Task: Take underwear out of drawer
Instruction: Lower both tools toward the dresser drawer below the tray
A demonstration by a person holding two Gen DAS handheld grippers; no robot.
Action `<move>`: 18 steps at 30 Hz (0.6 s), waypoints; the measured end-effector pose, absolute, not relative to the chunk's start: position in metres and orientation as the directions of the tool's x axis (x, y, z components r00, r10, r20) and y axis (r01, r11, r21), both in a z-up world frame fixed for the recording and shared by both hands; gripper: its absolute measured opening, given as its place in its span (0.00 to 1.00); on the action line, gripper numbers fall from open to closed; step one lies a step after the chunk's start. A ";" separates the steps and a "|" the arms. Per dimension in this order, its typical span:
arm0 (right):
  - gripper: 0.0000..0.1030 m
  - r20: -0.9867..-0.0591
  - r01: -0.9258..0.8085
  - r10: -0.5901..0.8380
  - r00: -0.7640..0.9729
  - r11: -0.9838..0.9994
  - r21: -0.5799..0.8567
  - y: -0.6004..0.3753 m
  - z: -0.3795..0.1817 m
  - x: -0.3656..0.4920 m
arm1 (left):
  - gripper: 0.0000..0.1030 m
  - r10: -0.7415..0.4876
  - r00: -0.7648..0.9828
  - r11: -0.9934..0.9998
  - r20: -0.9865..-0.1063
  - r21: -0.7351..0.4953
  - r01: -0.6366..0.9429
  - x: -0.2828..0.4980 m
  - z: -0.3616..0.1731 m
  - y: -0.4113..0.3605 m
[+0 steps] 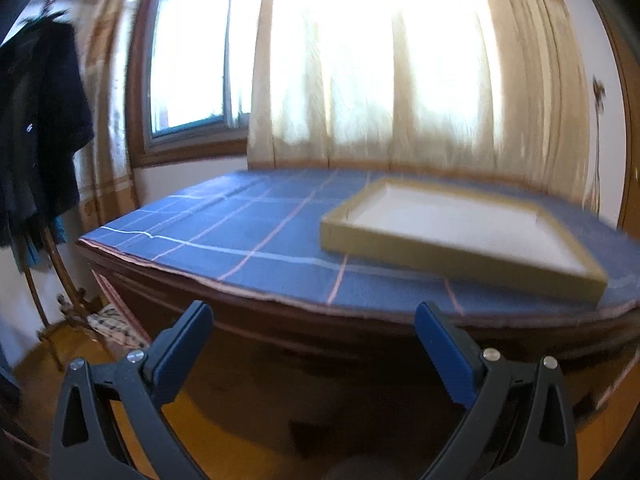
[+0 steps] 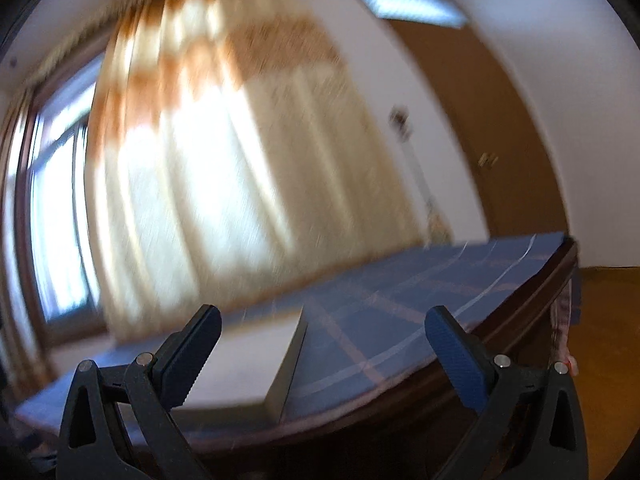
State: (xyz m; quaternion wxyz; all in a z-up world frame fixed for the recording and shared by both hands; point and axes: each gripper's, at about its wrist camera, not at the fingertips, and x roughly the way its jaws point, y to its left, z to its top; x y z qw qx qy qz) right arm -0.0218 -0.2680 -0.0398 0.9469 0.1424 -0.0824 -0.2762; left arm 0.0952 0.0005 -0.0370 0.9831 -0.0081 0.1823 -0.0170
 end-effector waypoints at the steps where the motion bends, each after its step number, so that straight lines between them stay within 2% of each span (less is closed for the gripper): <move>1: 1.00 0.143 0.504 -0.571 0.808 0.797 0.333 -0.267 -0.047 -0.023 | 1.00 -0.032 0.946 0.999 -0.324 -0.041 0.020 0.095 -0.038 0.002; 3: 1.00 0.199 0.515 -0.586 0.785 0.797 0.317 -0.265 -0.054 -0.017 | 1.00 -0.014 0.956 0.999 -0.291 -0.042 0.002 0.099 -0.039 0.001; 7: 1.00 0.200 0.557 -0.587 0.784 0.808 0.192 -0.259 -0.068 0.016 | 1.00 0.009 0.971 0.999 -0.239 -0.050 -0.021 0.110 -0.047 0.001; 14: 1.00 0.256 0.535 -0.537 0.804 0.841 0.085 -0.245 -0.088 0.051 | 1.00 0.038 0.988 0.995 -0.149 -0.080 -0.051 0.125 -0.066 -0.003; 18: 1.00 0.270 0.546 -0.530 0.804 0.838 0.018 -0.240 -0.099 0.068 | 1.00 0.060 0.989 0.995 -0.139 -0.066 -0.069 0.144 -0.078 -0.008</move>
